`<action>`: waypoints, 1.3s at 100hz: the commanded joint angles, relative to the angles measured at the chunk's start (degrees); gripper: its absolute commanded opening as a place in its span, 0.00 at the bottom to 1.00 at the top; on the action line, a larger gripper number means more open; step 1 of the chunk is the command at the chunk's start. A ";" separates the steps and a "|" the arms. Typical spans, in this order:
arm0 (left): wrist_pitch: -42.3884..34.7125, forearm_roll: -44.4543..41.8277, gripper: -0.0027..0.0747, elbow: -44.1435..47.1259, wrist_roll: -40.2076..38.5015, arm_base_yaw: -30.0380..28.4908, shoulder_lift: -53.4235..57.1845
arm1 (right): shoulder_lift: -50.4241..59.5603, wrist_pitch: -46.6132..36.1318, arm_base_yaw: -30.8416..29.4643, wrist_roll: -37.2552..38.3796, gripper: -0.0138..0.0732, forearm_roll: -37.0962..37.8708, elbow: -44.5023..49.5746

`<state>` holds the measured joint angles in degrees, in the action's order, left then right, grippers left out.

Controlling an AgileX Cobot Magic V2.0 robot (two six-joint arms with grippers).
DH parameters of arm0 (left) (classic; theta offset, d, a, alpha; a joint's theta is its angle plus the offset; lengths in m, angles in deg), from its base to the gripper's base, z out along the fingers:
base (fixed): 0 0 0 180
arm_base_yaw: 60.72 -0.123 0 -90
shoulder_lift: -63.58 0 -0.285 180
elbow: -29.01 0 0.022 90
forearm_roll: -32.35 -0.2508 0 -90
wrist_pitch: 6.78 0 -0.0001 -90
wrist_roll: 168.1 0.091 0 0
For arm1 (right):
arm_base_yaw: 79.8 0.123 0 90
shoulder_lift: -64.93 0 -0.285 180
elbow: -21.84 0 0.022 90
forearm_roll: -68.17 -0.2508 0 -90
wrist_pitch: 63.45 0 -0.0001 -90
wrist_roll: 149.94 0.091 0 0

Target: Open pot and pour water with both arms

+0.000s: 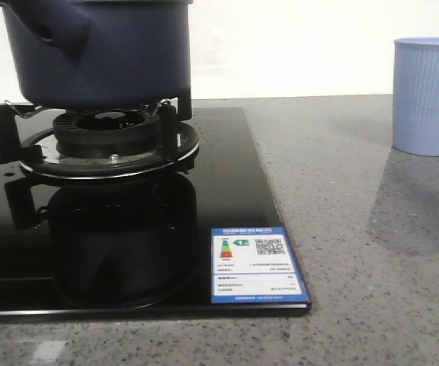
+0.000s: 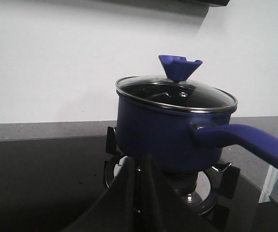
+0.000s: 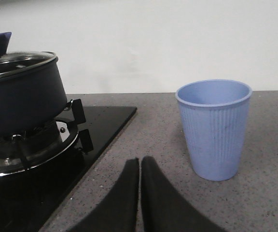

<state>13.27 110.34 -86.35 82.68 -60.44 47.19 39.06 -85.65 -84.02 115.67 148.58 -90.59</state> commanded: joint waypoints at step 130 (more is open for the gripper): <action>-18.88 -69.95 0.01 14.57 -69.74 1.53 10.32 | -0.16 -0.62 -0.30 0.01 0.09 -1.02 -1.52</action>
<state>-1.77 40.48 -73.70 13.59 -59.28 56.02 39.06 -85.75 -84.02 115.78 148.72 -90.59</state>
